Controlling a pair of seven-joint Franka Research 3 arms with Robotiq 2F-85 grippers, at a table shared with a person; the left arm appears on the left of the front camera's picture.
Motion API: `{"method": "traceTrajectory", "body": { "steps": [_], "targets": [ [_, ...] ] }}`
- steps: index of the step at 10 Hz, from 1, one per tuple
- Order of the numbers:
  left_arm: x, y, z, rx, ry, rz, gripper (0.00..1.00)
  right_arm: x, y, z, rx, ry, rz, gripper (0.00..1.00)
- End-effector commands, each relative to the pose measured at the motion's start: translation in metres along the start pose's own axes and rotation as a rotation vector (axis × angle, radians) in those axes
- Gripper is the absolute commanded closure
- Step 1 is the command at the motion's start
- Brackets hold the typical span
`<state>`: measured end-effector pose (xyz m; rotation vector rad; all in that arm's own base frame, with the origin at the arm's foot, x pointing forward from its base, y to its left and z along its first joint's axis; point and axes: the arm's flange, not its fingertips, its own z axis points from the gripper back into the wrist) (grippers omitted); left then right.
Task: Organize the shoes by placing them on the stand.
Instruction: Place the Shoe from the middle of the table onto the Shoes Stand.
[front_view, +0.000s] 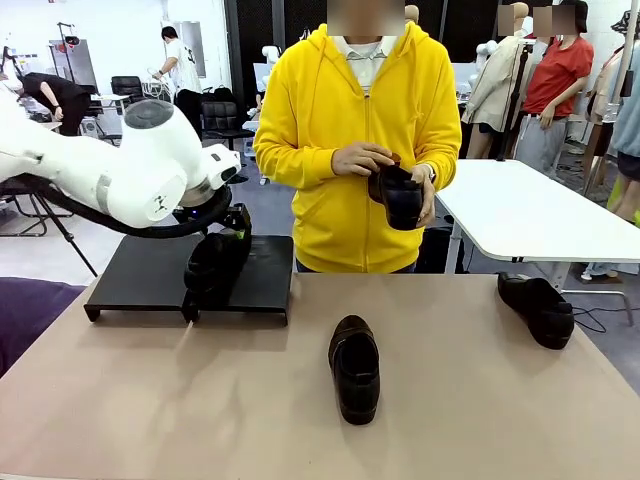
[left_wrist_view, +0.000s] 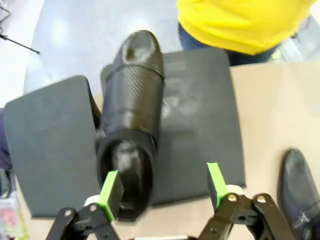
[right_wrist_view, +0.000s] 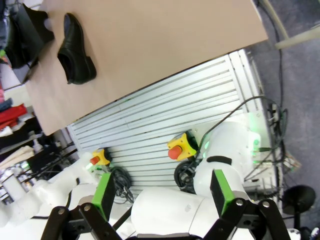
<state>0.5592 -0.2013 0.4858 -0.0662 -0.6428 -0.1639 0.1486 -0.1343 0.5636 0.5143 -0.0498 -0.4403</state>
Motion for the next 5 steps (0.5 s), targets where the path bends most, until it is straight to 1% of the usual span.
{"method": "traceTrajectory", "body": {
  "steps": [1,2,3,4,5],
  "targets": [
    [-0.029,0.026,0.06,-0.076,0.085,-0.044,0.0,-0.001,0.001,0.003,0.022,0.002,0.022,0.0],
    [-0.043,0.044,0.088,-0.233,0.249,-0.148,0.0,-0.001,0.001,0.003,0.022,0.002,0.022,0.0],
    [-0.055,0.057,0.106,-0.337,0.356,-0.196,0.0,-0.001,0.001,0.003,0.022,0.002,0.022,0.0],
    [-0.083,0.083,0.134,-0.506,0.496,-0.225,0.0,-0.001,0.001,0.003,0.022,0.002,0.022,0.0],
    [-0.108,0.104,0.146,-0.593,0.542,-0.191,0.0,-0.001,0.001,0.003,0.022,0.002,0.022,0.0]
  ]
}}
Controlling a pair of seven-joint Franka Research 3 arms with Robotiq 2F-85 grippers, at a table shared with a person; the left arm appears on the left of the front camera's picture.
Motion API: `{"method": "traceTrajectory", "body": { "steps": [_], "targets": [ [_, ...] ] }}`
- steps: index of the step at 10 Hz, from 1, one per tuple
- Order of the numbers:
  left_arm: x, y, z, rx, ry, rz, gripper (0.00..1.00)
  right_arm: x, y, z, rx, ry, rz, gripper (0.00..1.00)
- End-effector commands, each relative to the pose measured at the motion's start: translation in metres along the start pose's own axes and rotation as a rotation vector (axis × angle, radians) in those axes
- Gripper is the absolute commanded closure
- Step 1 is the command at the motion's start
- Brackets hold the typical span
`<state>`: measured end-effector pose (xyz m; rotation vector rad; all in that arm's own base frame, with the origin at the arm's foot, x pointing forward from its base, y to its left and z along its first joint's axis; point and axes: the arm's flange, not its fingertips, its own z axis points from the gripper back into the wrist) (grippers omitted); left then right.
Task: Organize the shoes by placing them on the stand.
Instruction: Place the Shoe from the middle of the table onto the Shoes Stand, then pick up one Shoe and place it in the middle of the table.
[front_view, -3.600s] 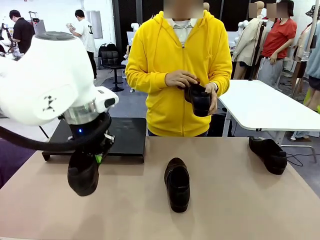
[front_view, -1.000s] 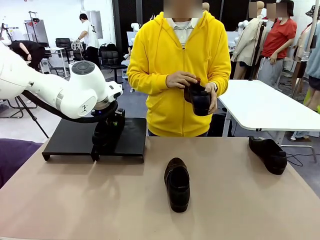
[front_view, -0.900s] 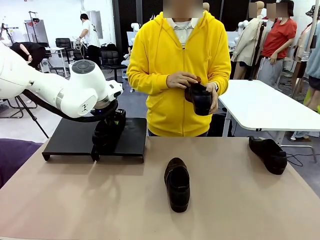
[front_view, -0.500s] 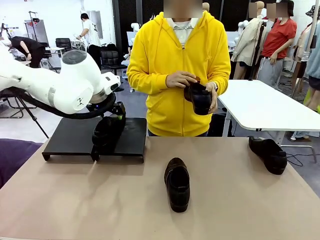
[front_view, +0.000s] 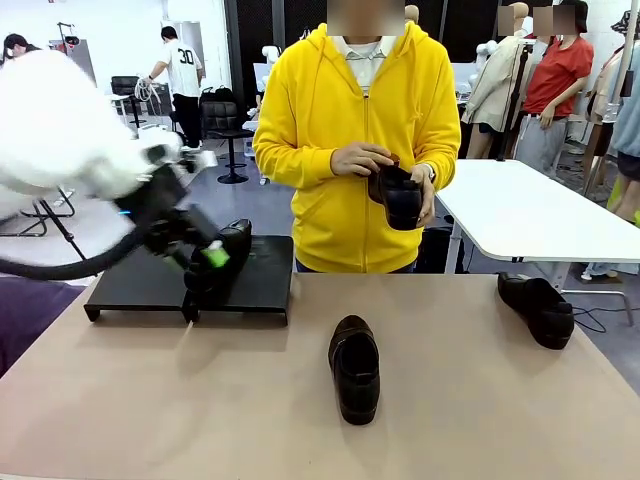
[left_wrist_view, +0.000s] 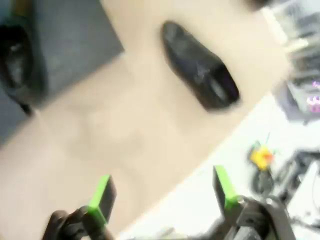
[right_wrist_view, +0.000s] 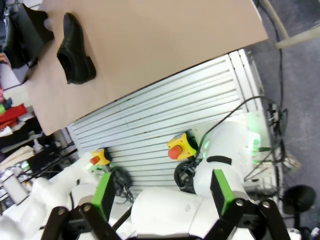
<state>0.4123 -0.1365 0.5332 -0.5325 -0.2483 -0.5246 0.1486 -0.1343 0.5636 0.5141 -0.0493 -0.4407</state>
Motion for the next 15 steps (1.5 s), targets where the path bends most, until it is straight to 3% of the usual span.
{"method": "traceTrajectory", "body": {
  "steps": [1,3,4,5,15],
  "targets": [
    [-0.074,0.058,0.05,-0.088,0.148,0.079,0.0,-0.001,0.001,0.003,0.023,0.001,0.023,0.0],
    [-0.144,0.106,0.07,-0.18,-0.005,0.255,0.0,-0.001,0.001,0.003,0.023,0.001,0.023,0.0],
    [-0.156,0.125,0.07,-0.22,-0.085,0.259,0.0,-0.001,0.001,0.003,0.023,0.001,0.023,0.0],
    [-0.131,0.08,0.066,-0.183,0.066,0.156,0.0,-0.001,0.001,0.003,0.023,0.001,0.023,0.0],
    [-0.131,0.08,0.066,-0.183,0.066,0.156,0.0,-0.001,0.001,0.003,0.023,0.001,0.023,0.0]
  ]
}}
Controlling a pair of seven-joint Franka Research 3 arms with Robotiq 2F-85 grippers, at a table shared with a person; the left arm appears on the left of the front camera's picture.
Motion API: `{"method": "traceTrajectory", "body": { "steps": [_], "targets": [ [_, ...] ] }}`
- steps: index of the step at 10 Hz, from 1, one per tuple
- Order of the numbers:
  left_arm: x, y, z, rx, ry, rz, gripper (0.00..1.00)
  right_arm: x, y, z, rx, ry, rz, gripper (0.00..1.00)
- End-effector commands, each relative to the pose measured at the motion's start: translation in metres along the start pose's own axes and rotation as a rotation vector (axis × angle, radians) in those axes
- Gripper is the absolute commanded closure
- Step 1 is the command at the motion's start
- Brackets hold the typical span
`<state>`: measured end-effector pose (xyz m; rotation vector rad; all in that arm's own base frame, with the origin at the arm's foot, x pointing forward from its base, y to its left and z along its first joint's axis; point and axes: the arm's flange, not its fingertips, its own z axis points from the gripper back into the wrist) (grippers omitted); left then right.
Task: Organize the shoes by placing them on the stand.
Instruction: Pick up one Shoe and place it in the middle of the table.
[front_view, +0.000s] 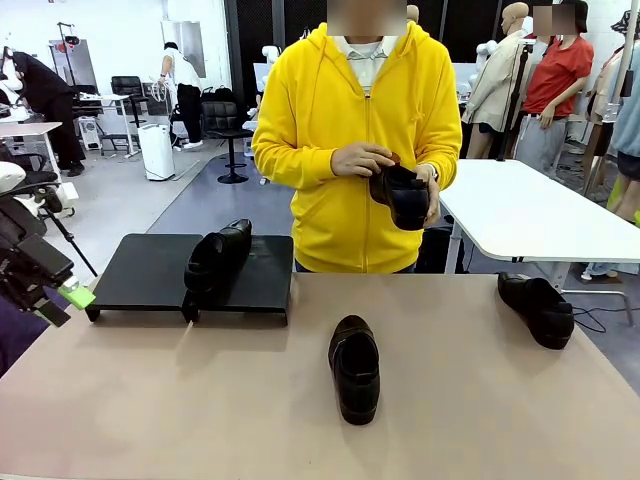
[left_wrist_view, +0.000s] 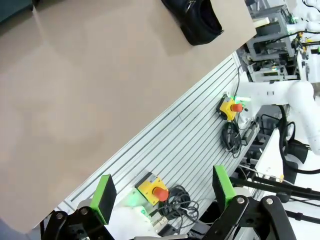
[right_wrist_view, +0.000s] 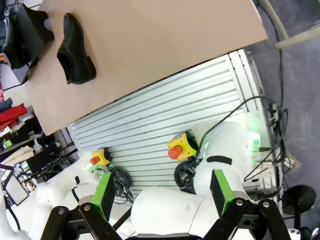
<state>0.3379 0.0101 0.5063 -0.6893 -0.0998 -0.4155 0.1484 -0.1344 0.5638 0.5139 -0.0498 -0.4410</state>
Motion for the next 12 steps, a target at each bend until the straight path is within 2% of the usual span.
{"method": "traceTrajectory", "body": {
  "steps": [1,3,4,5,6,8,9,12],
  "targets": [
    [0.001,0.0,0.003,-0.016,0.001,0.003,0.0,0.0,0.0,0.0,0.0,0.0,0.0,0.0],
    [0.001,0.0,0.003,-0.016,0.001,0.003,0.0,0.108,0.016,-0.03,-0.211,-0.021,-0.025,0.0],
    [0.001,0.0,0.003,-0.016,0.001,0.003,0.0,0.149,0.017,-0.039,-0.269,-0.08,-0.01,0.0],
    [0.001,0.0,0.003,-0.016,0.001,0.003,0.0,0.175,0.019,-0.048,-0.326,-0.138,0.04,0.0],
    [0.001,0.0,0.003,-0.016,0.001,0.003,0.0,0.191,0.026,-0.062,-0.337,-0.169,0.104,0.0],
    [0.001,0.0,0.003,-0.016,0.001,0.003,0.0,0.203,0.043,-0.089,-0.257,-0.074,0.144,0.0],
    [0.001,0.0,0.003,-0.016,0.001,0.003,0.0,0.199,0.033,-0.081,-0.314,-0.15,0.083,0.0],
    [0.001,0.0,0.003,-0.016,0.001,0.003,0.0,0.199,0.033,-0.081,-0.314,-0.15,0.083,0.0]
  ]
}}
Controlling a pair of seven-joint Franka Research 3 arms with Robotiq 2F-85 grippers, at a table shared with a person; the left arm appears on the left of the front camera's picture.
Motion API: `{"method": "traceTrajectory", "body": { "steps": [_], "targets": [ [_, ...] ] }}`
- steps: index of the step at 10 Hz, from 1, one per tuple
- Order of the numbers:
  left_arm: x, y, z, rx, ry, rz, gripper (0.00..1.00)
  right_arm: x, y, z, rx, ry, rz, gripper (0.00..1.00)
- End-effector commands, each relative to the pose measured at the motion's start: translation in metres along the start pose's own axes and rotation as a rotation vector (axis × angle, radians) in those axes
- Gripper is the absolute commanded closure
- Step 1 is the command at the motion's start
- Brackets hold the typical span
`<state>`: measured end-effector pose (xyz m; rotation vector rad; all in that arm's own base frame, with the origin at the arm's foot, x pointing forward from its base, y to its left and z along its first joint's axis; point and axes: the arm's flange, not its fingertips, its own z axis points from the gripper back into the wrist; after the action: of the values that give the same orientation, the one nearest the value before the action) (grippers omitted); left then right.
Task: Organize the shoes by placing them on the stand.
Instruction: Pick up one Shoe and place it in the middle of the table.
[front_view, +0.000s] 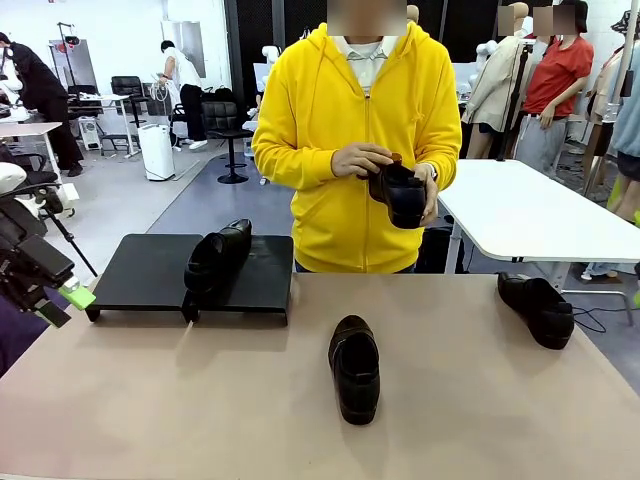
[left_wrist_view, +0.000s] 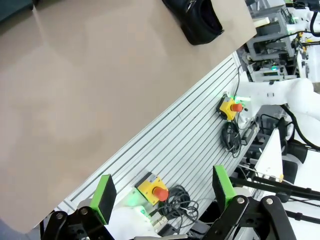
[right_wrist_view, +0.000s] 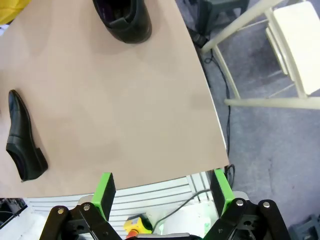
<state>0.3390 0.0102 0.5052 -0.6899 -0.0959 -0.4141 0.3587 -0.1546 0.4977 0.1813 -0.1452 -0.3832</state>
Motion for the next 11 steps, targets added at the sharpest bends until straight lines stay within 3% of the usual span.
{"method": "traceTrajectory", "body": {
  "steps": [1,3,6,8,11],
  "targets": [
    [0.0,-0.001,0.004,-0.015,-0.002,0.0,0.0,0.001,0.002,-0.004,-0.003,0.007,0.005,0.0],
    [0.0,-0.001,0.004,-0.015,-0.002,0.0,0.0,0.076,0.053,-0.022,-0.044,0.089,0.228,0.0],
    [0.0,-0.001,0.004,-0.015,-0.002,0.0,0.0,0.132,0.11,-0.065,-0.11,0.251,0.364,0.0],
    [0.0,-0.001,0.004,-0.015,-0.002,0.0,0.0,0.162,0.129,-0.093,-0.111,0.285,0.451,0.0],
    [0.0,-0.001,0.004,-0.015,-0.002,0.0,0.0,0.193,0.131,-0.123,-0.115,0.341,0.475,0.0]
  ]
}}
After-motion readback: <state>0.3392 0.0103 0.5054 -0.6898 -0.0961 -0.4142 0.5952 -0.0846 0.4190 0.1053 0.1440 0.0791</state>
